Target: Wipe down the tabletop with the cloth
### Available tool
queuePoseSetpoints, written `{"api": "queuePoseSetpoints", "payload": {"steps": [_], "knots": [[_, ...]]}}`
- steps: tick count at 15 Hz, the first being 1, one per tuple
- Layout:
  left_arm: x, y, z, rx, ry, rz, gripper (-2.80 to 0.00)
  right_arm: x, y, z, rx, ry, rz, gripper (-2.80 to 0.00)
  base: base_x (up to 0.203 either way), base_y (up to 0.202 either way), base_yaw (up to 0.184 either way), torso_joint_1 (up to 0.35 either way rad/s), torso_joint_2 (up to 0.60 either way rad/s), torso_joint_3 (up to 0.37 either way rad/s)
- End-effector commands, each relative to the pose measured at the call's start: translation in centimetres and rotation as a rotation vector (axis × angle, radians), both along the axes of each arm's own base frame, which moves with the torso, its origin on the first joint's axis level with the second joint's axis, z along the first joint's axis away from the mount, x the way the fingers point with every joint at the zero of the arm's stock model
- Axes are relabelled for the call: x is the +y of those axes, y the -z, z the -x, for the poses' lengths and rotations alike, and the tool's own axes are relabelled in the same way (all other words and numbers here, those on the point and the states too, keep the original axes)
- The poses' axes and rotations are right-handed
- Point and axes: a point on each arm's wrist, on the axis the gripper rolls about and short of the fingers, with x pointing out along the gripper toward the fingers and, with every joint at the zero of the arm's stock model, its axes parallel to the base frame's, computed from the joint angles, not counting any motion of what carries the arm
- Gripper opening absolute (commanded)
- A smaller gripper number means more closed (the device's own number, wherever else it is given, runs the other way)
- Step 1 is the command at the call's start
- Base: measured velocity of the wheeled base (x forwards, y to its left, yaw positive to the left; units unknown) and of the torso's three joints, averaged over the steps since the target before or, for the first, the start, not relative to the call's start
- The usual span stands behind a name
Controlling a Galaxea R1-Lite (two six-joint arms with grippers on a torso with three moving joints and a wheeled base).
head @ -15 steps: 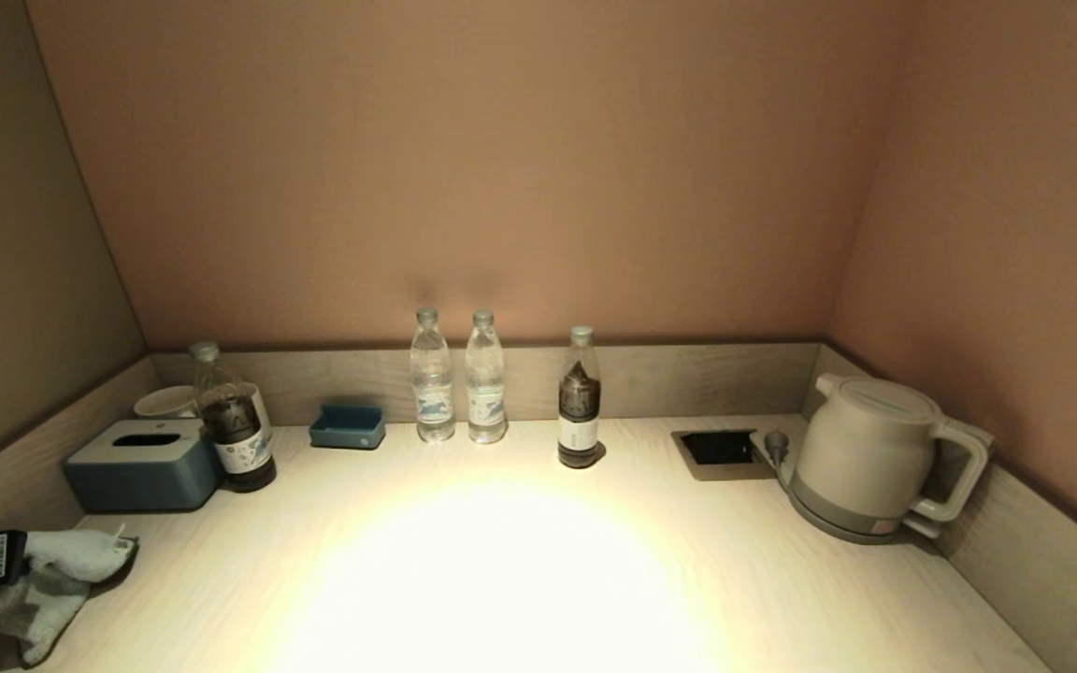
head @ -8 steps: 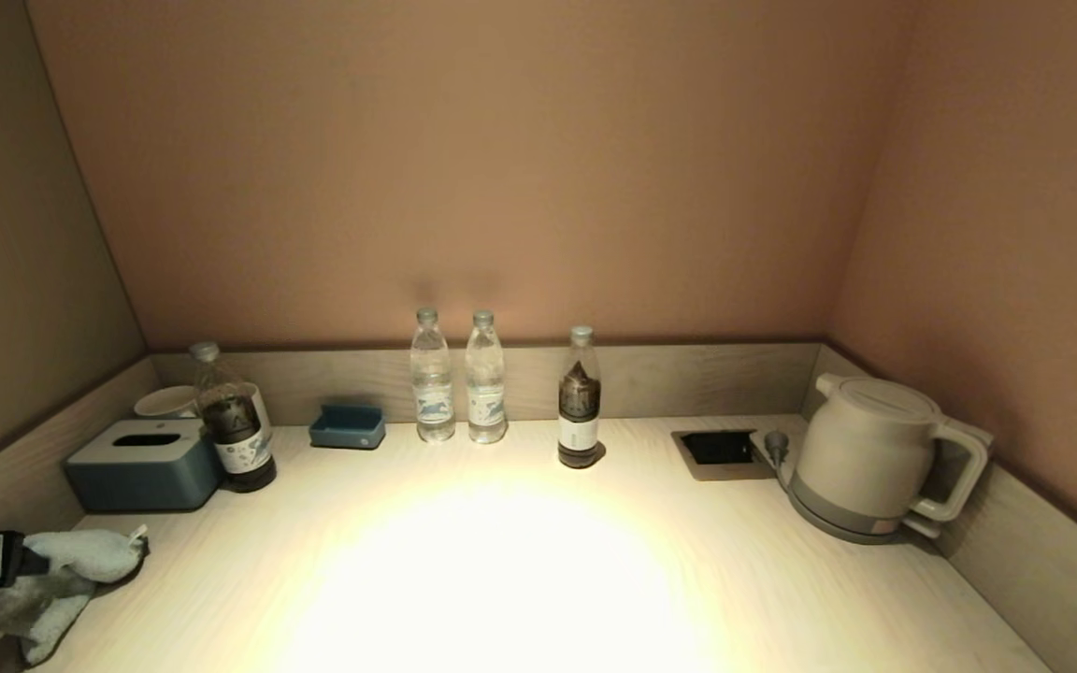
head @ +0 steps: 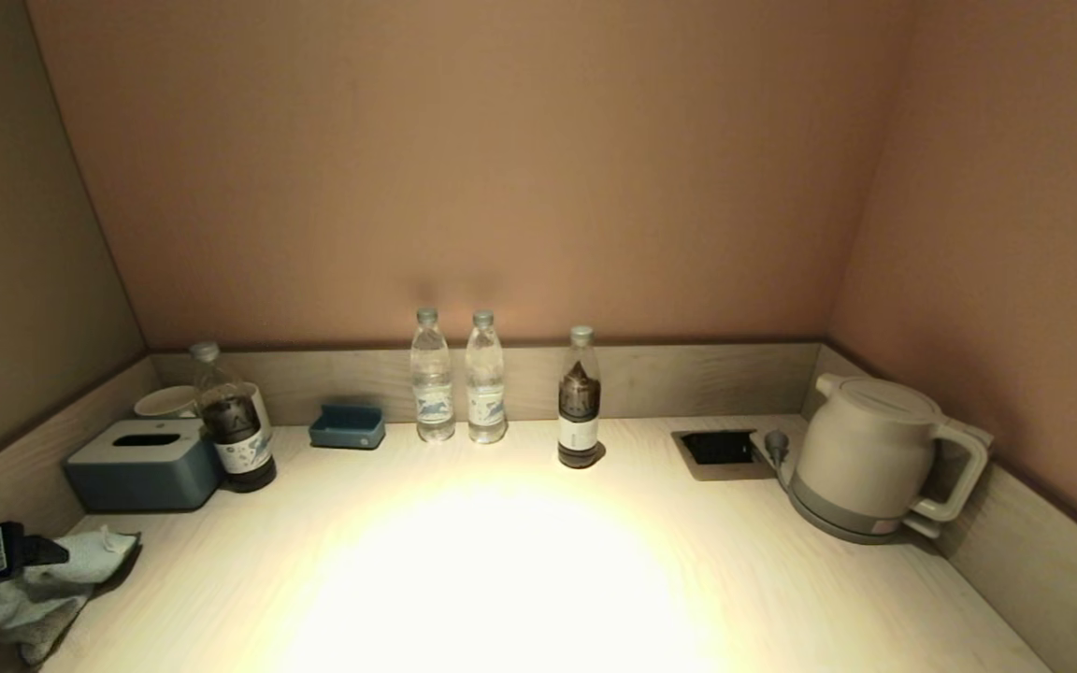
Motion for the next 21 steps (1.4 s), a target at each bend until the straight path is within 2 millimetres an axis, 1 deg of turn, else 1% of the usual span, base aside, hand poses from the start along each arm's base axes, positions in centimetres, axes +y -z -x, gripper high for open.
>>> {"api": "queuePoseSetpoints", "payload": {"steps": [1,3,5,6,7,9,10,11,15,16,18,21], "knots": [[-0.7,-0.7,0.3,-0.024,-0.002,0.027,0.0,0.0,0.0,0.0,0.002,-0.001,0.001,-2.8,0.0,0.0,0.0,0.0,0.0,0.0],[-2.1,-1.6,1.1,-0.059,0.049,0.063,0.0,0.0,0.0,0.0,0.0,-0.001,0.001,-2.8,0.0,0.0,0.0,0.0,0.0,0.0],[-3.9,-3.4,2.2,-0.117,0.107,0.061,0.0,0.0,0.0,0.0,0.003,-0.001,0.001,-2.8,0.0,0.0,0.0,0.0,0.0,0.0],[-4.6,-4.0,2.6,-0.135,0.129,0.058,0.0,0.0,0.0,0.0,0.002,-0.001,0.001,-2.8,0.0,0.0,0.0,0.0,0.0,0.0],[-4.9,-4.0,2.8,-0.138,0.14,0.06,0.0,0.0,0.0,0.0,0.0,-0.001,0.001,-2.8,0.0,0.0,0.0,0.0,0.0,0.0],[-5.6,-6.0,4.0,-0.206,0.151,0.024,0.0,0.0,0.0,0.0,0.003,-0.001,0.001,-2.8,0.0,0.0,0.0,0.0,0.0,0.0],[-6.1,-7.1,5.0,-0.244,0.159,0.003,0.0,0.0,0.0,0.0,0.002,-0.001,0.001,-2.8,0.0,0.0,0.0,0.0,0.0,0.0],[-6.7,-8.1,6.1,-0.285,0.167,-0.019,-2.8,0.0,0.0,0.0,0.002,-0.001,0.001,-2.8,0.0,0.0,0.0,0.0,0.0,0.0],[-8.6,-10.8,10.1,-0.428,0.202,-0.088,-2.8,0.0,0.0,0.0,0.002,-0.001,0.001,-2.8,0.0,0.0,0.0,0.0,0.0,0.0],[-8.9,-11.1,10.8,-0.453,0.211,-0.099,-2.8,0.0,0.0,0.0,0.003,-0.001,0.001,-2.8,0.0,0.0,0.0,0.0,0.0,0.0],[-9.8,-12.6,12.9,-0.548,0.234,-0.139,-2.8,0.0,0.0,0.0,0.002,-0.001,0.001,-2.8,0.0,0.0,0.0,0.0,0.0,0.0],[-11.3,-14.0,16.3,-0.638,0.296,-0.141,-2.8,0.0,0.0,0.0,0.001,-0.001,0.001,-2.8,0.0,0.0,0.0,0.0,0.0,0.0]]}}
